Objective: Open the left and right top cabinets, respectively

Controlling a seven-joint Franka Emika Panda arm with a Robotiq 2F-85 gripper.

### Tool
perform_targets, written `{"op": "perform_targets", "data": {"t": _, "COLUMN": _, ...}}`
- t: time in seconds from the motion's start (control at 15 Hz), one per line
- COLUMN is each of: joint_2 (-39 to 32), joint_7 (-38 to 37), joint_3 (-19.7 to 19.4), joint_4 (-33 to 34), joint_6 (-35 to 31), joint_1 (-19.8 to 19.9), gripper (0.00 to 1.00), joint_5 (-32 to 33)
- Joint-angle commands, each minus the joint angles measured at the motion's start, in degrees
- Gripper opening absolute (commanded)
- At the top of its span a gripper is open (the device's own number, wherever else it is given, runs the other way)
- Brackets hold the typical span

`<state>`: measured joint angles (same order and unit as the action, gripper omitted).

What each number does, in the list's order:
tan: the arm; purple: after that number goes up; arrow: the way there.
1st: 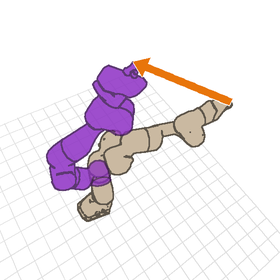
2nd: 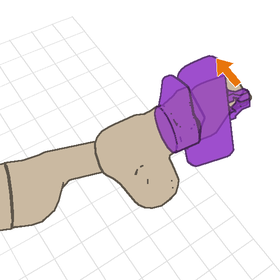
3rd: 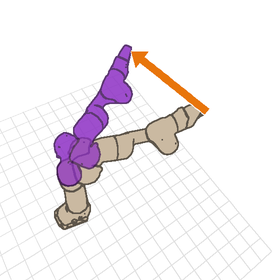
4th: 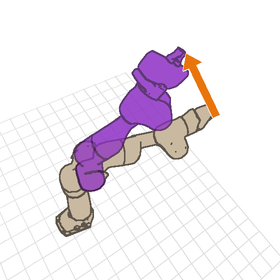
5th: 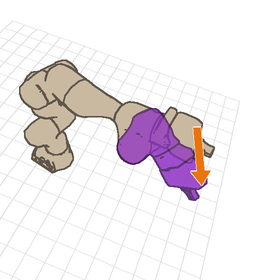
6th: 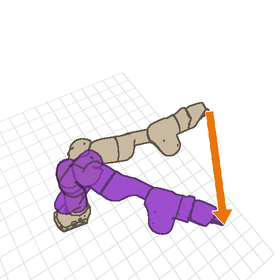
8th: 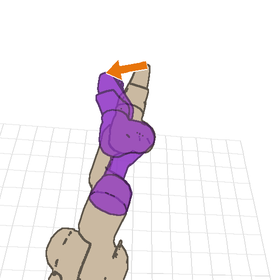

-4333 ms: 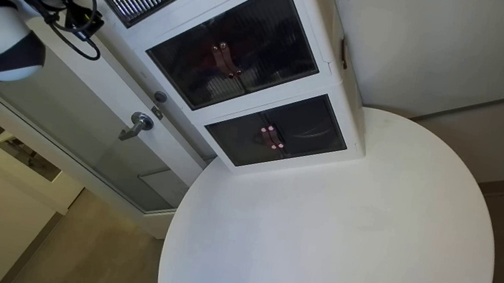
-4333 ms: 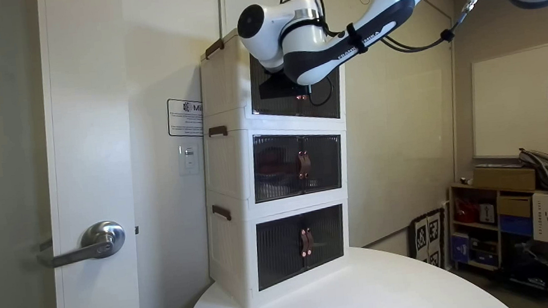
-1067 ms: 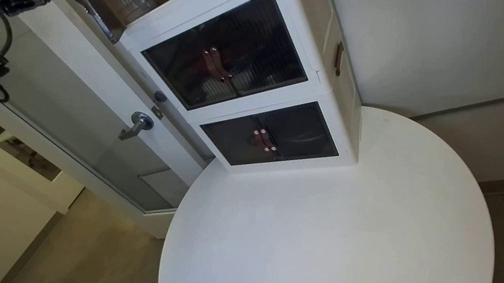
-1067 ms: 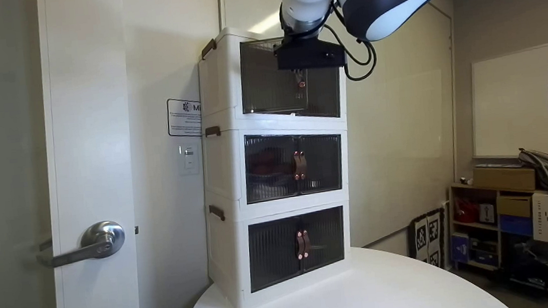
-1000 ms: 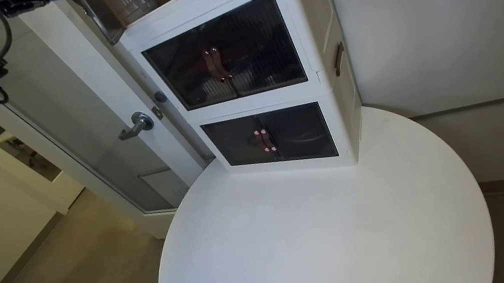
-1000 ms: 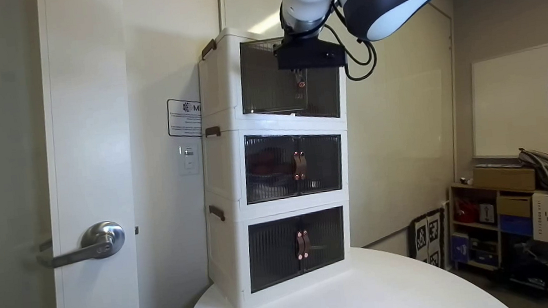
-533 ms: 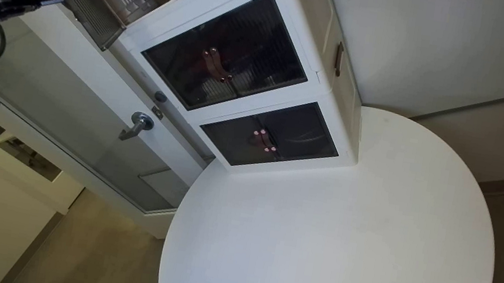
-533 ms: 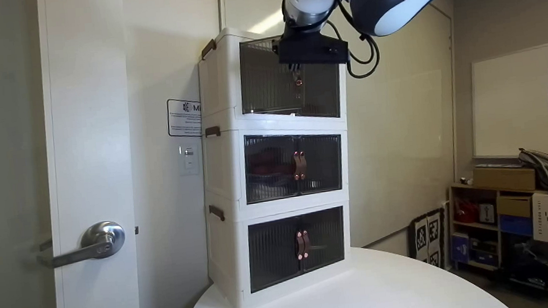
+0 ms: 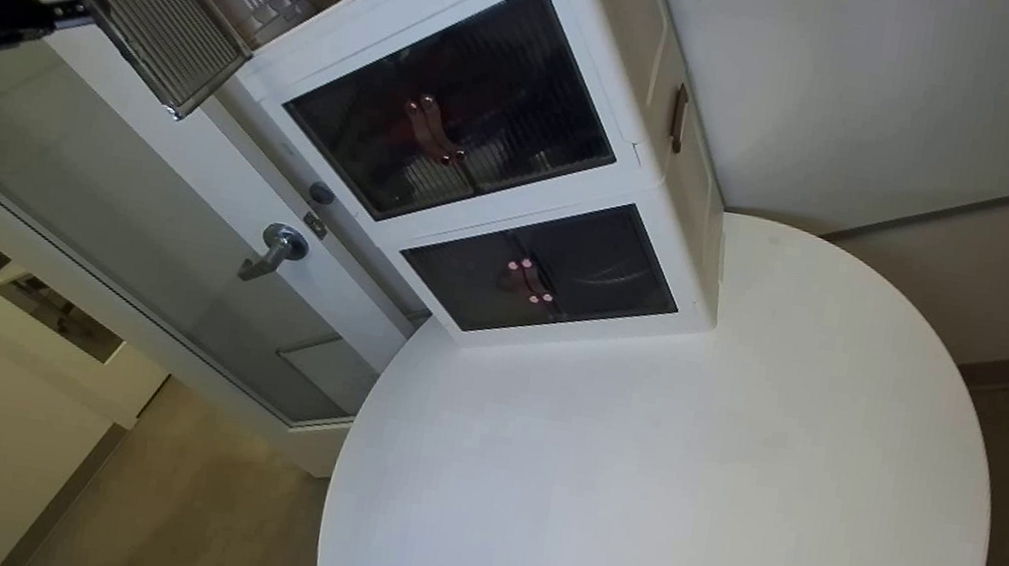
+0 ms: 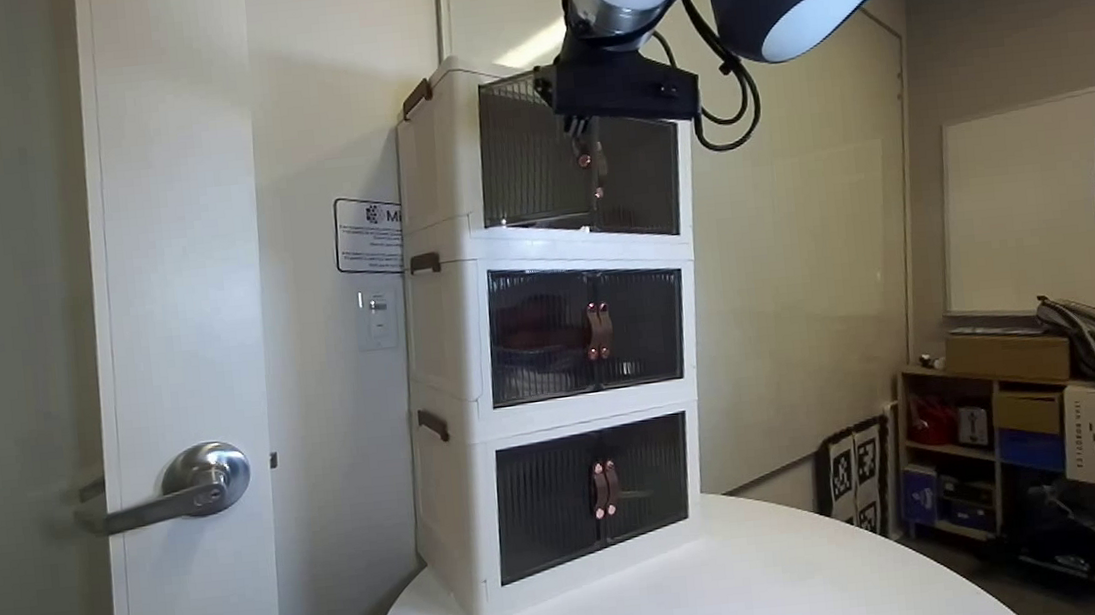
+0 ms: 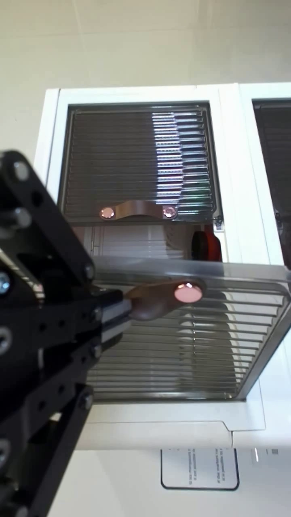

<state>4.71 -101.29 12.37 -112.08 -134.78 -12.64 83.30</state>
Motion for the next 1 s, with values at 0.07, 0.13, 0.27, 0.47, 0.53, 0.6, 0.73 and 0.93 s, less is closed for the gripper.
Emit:
{"op": "perform_targets", "data": {"t": 0.07, "joint_2": -0.36, "joint_7": 1.74, "joint_3": 0.42, "joint_4": 1.44, "joint_6": -4.44, "joint_1": -0.24, "gripper": 0.01, "joint_5": 0.09}}
{"op": "perform_targets", "data": {"t": 0.13, "joint_2": -0.44, "joint_7": 1.72, "joint_3": 0.52, "joint_4": 1.54, "joint_6": -4.72, "joint_1": -0.28, "gripper": 0.01, "joint_5": 0.13}}
{"op": "perform_targets", "data": {"t": 0.27, "joint_2": -0.62, "joint_7": 1.72, "joint_3": 0.71, "joint_4": 1.73, "joint_6": -5.13, "joint_1": -0.32, "gripper": 0.01, "joint_5": 0.13}}
{"op": "perform_targets", "data": {"t": 0.47, "joint_2": -0.8, "joint_7": 1.78, "joint_3": 0.83, "joint_4": 1.9, "joint_6": -5.77, "joint_1": -0.35, "gripper": 0.01, "joint_5": -0.01}}
{"op": "perform_targets", "data": {"t": 0.53, "joint_2": -0.85, "joint_7": 1.82, "joint_3": 0.84, "joint_4": 1.97, "joint_6": -5.98, "joint_1": -0.33, "gripper": 0.01, "joint_5": -0.05}}
{"op": "perform_targets", "data": {"t": 0.6, "joint_2": -0.91, "joint_7": 1.84, "joint_3": 0.86, "joint_4": 2.06, "joint_6": -6.14, "joint_1": -0.31, "gripper": 0.01, "joint_5": -0.06}}
{"op": "perform_targets", "data": {"t": 0.73, "joint_2": -1.03, "joint_7": 1.96, "joint_3": 0.88, "joint_4": 2.24, "joint_6": -6.44, "joint_1": -0.3, "gripper": 0.01, "joint_5": -0.08}}
{"op": "perform_targets", "data": {"t": 0.93, "joint_2": -1.13, "joint_7": 2.11, "joint_3": 0.97, "joint_4": 2.34, "joint_6": -6.62, "joint_1": -0.33, "gripper": 0.28, "joint_5": -0.04}}
